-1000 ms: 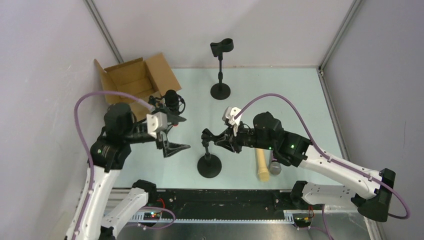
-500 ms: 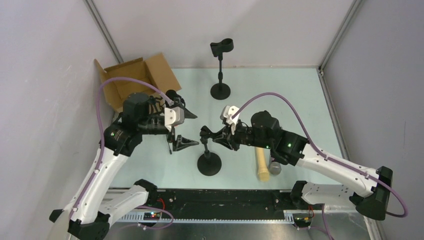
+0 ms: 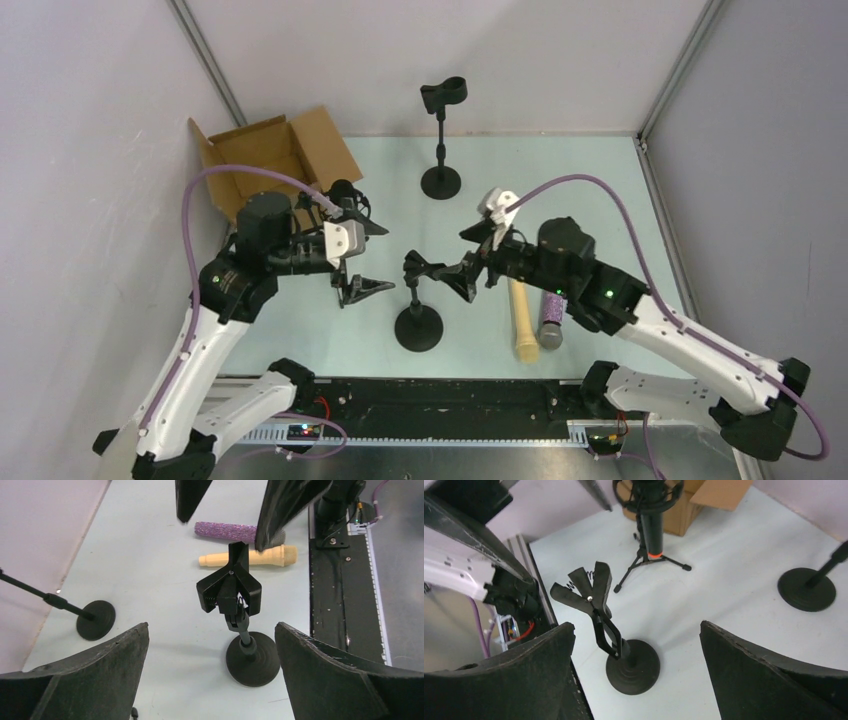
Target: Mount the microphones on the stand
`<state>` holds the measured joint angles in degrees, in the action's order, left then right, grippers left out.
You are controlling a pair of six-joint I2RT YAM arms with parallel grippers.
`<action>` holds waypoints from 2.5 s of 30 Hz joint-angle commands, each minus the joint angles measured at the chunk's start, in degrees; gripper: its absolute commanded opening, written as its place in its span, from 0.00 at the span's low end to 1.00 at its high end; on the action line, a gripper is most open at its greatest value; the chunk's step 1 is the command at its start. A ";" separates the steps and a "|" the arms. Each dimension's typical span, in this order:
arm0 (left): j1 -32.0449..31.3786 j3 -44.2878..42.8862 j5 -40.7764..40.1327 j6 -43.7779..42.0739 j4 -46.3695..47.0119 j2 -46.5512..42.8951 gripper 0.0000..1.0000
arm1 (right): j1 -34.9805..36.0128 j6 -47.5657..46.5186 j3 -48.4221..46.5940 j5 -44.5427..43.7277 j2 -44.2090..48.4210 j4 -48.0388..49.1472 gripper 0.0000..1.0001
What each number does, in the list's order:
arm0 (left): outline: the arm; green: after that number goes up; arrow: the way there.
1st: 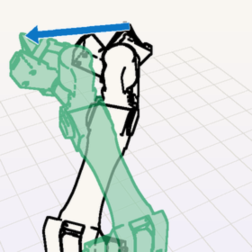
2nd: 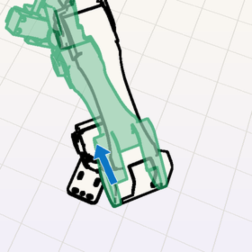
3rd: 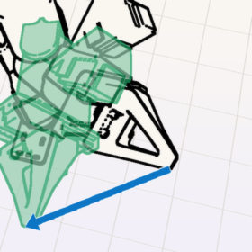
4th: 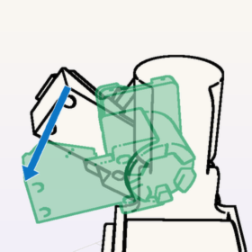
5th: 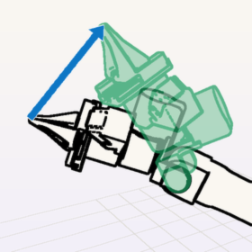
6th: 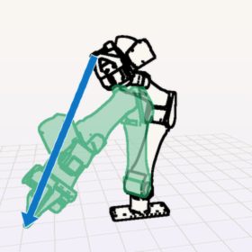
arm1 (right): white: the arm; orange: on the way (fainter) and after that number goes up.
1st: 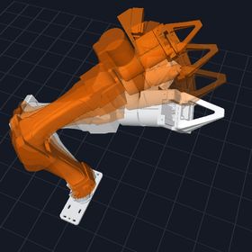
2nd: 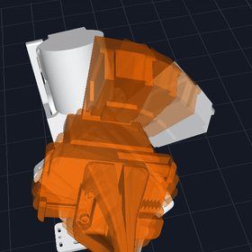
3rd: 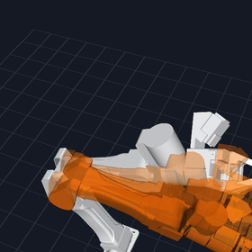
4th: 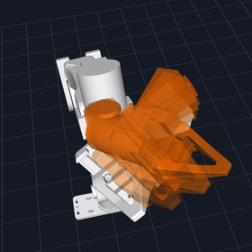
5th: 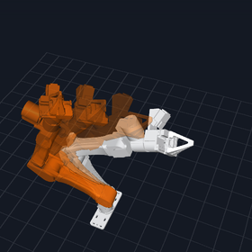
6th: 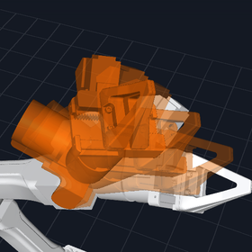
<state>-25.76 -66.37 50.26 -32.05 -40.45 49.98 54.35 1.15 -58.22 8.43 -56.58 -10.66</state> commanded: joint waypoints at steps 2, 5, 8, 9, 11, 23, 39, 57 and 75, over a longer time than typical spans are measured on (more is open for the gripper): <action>-0.35 -2.26 -5.98 -0.37 0.70 -2.82 1.00 | -5.77 9.25 -3.12 -7.64 8.68 -4.48 0.99; -0.35 -2.90 -8.93 -0.12 0.71 -4.77 1.00 | -11.25 16.83 -2.25 -11.58 11.77 -14.09 0.98; -0.22 -2.41 -8.93 0.39 0.58 -6.81 1.00 | -16.53 22.05 1.05 -15.05 12.14 -20.81 0.98; -0.24 -2.26 -8.64 0.93 0.52 -7.54 1.00 | -18.92 24.21 3.10 -15.21 10.75 -23.36 0.97; -0.31 -1.90 -8.46 1.64 0.50 -8.22 1.00 | -22.28 26.15 6.33 -15.11 7.28 -25.89 0.96; -0.26 -4.71 -9.03 3.16 0.47 -8.62 1.00 | -24.17 26.01 14.15 -14.76 -9.45 -24.72 0.89; -0.26 -7.45 -8.82 2.90 0.54 -8.27 1.00 | -18.31 28.74 18.14 -15.04 -18.32 -20.72 0.80; -0.21 -13.30 -6.34 0.16 0.54 -6.46 1.00 | -17.39 26.58 11.21 -12.47 -10.05 -25.33 0.00; -17.12 -13.61 -15.21 -56.91 0.59 -5.68 1.00 | -23.59 36.90 -33.08 35.44 -6.07 -32.10 0.00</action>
<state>-39.44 -82.24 39.68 -64.58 -40.45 43.99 28.36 31.35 -85.95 33.67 -58.94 -44.27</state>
